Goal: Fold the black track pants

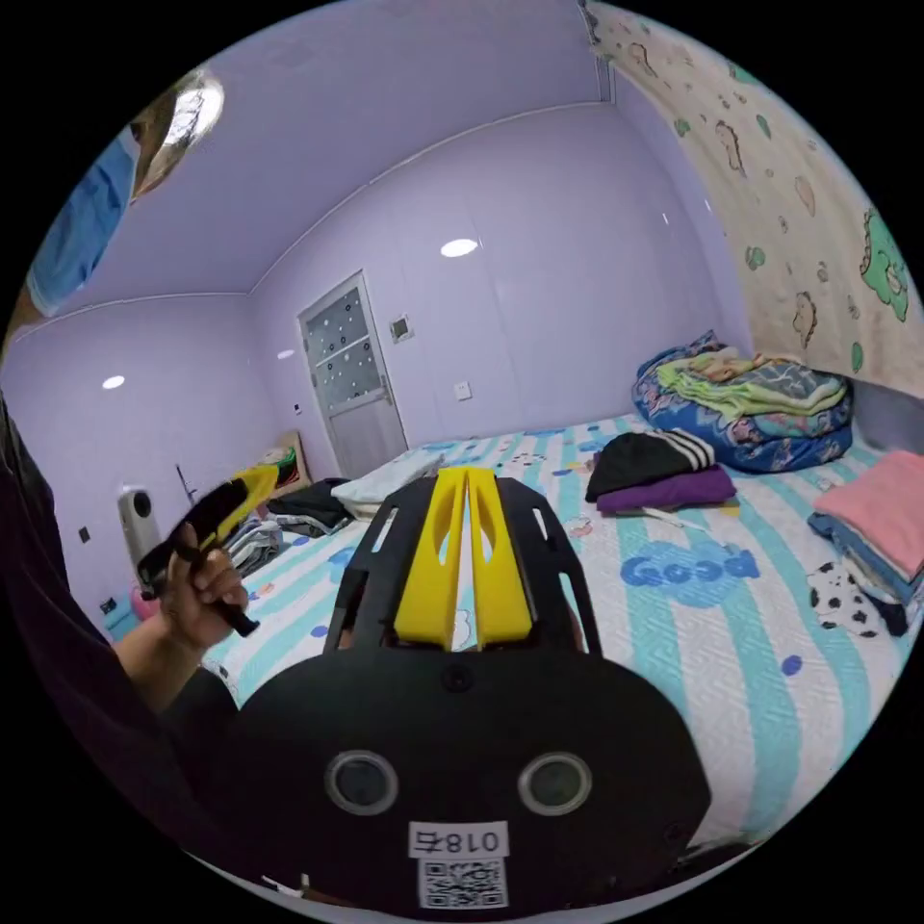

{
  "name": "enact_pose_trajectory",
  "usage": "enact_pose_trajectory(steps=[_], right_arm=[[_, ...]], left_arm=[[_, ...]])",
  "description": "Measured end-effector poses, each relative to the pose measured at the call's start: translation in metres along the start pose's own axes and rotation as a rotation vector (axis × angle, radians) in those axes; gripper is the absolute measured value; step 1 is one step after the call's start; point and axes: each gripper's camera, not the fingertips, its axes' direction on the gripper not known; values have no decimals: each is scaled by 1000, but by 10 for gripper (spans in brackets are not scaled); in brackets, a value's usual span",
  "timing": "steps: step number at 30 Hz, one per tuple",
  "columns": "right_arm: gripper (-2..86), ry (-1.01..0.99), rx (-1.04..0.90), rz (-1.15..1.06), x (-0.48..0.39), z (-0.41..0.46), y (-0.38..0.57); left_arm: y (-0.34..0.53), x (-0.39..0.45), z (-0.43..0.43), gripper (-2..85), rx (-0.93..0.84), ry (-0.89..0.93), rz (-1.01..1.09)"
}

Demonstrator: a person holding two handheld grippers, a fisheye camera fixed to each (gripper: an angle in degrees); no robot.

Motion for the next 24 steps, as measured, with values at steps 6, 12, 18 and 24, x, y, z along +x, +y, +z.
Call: enact_pose_trajectory(steps=[6,12,18,24], right_arm=[[15,52,131,-101,2,-119,3],[44,204,231,-186,11,-197,27],[37,387,141,-55,75,-226,61],[48,740,39,-16,188,-214,61]], left_arm=[[-102,123,-57,80,33,142,428],[-121,173,-83,127,61,344,375],[-114,189,-72,8,-43,451,321],[-113,130,-54,47,-82,665,38]])
